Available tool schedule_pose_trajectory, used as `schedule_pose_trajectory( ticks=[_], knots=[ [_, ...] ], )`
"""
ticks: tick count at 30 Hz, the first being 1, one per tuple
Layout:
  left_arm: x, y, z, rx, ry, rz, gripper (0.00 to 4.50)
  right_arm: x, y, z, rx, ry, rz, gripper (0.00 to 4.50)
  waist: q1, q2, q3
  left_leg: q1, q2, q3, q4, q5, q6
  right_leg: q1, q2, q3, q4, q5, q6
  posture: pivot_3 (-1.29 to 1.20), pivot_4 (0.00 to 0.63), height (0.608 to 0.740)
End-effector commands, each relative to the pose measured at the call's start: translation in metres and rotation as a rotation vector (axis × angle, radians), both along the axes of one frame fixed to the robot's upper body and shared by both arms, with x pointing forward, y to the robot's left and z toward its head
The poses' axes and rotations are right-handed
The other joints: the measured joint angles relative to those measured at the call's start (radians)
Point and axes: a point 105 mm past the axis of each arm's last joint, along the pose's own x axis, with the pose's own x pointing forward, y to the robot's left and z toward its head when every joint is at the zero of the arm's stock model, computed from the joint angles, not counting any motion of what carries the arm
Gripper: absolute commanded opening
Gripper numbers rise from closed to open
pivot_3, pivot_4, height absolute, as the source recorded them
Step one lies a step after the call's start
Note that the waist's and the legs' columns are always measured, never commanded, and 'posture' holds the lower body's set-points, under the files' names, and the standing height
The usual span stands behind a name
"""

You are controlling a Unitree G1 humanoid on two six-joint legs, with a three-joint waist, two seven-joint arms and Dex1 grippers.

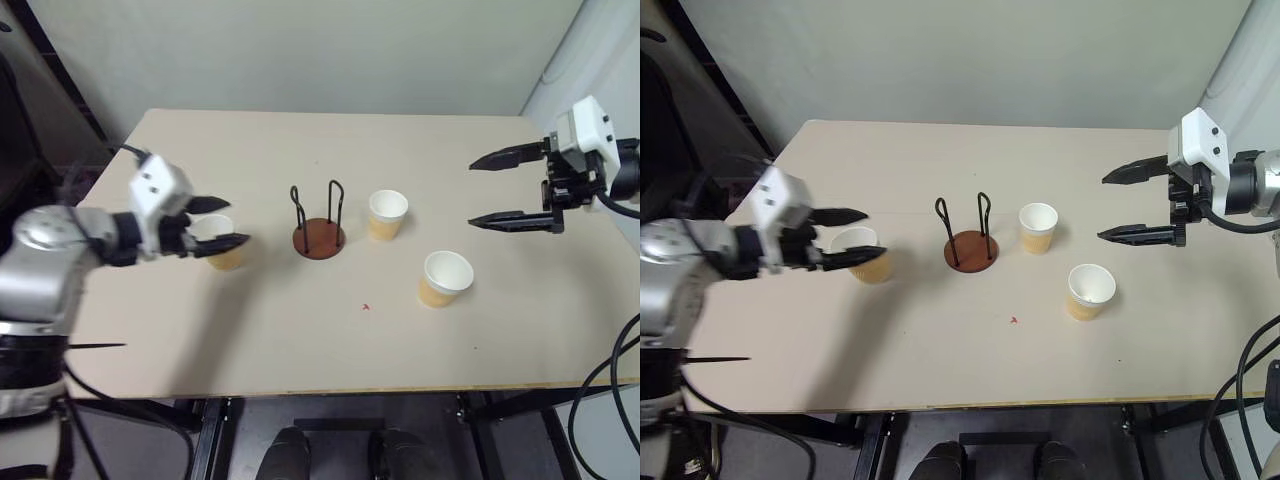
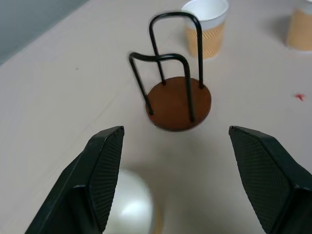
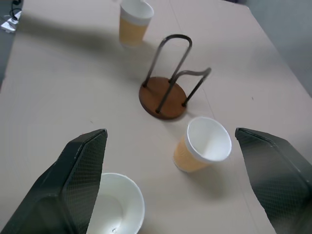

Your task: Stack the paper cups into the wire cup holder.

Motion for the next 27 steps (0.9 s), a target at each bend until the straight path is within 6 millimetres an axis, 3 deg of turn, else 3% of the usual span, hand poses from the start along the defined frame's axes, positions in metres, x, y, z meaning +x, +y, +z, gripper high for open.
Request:
schedule_pose_trajectory(
  ticks=[1, 4, 9, 12, 17, 20, 23, 27],
  knots=[
    [0.013, -0.019, 0.006, -0.039, -0.023, 0.009, 3.66, -0.006, -0.002, 0.018, 0.022, -0.068, -0.011, 4.38, 0.000, 0.000, 0.000, 0.000, 0.000, 0.000, 0.000, 0.000, 0.000, 0.000, 0.000, 0.000, -0.001, 0.002, 0.003, 0.00, 0.150, 0.740],
    [0.029, -0.036, 0.003, -0.081, -0.023, 0.041, 3.66, -0.005, -0.004, 0.019, 0.015, -0.075, -0.031, 4.38, 0.002, 0.000, 0.000, -0.001, -0.001, 0.002, 0.001, 0.001, -0.001, 0.000, 0.001, 0.000, -0.001, 0.003, 0.005, 0.00, 0.150, 0.740],
    [0.050, -0.075, -0.021, -0.084, 0.024, 0.070, 3.66, -0.005, -0.003, 0.022, 0.015, -0.087, -0.038, 4.38, 0.008, 0.000, 0.000, 0.000, -0.004, 0.005, 0.001, 0.001, -0.001, 0.001, 0.002, 0.000, -0.001, 0.004, 0.007, 0.00, 0.150, 0.740],
    [0.060, -0.089, -0.031, -0.087, 0.047, 0.099, 3.09, -0.005, -0.001, 0.023, 0.016, -0.090, -0.037, 4.38, 0.013, 0.000, 0.000, 0.000, -0.007, 0.005, 0.003, 0.001, -0.001, 0.001, 0.001, 0.003, -0.001, 0.005, 0.010, 0.00, 0.150, 0.740],
    [0.079, -0.098, -0.031, -0.110, 0.020, 0.184, 1.33, -0.007, -0.002, 0.024, 0.011, -0.099, -0.049, 4.38, 0.017, -0.001, 0.001, 0.000, -0.008, 0.010, 0.006, 0.002, 0.001, 0.001, 0.002, 0.009, 0.000, 0.007, 0.013, 0.00, 0.150, 0.740],
    [0.076, -0.102, -0.031, -0.115, 0.021, 0.144, 0.16, -0.008, -0.004, 0.024, 0.012, -0.100, -0.056, 4.38, 0.017, -0.001, 0.001, 0.000, -0.011, 0.019, 0.007, 0.003, 0.003, 0.002, 0.005, 0.021, 0.000, 0.008, 0.018, 0.00, 0.150, 0.740],
    [0.059, -0.107, -0.022, -0.157, 0.035, 0.036, 0.05, -0.010, -0.003, 0.023, 0.012, -0.094, -0.052, 4.38, 0.017, -0.001, 0.001, 0.001, -0.014, 0.021, 0.012, 0.004, 0.003, 0.002, 0.007, 0.026, 0.000, 0.008, 0.022, 0.00, 0.150, 0.740],
    [0.010, -0.126, -0.018, -0.157, 0.095, -0.224, 0.05, -0.012, -0.002, 0.021, 0.006, -0.086, -0.044, 4.38, 0.018, -0.001, 0.001, 0.000, -0.015, 0.025, 0.017, 0.003, 0.003, 0.002, 0.008, 0.029, -0.003, 0.007, 0.024, 0.00, 0.150, 0.740]
  ],
)
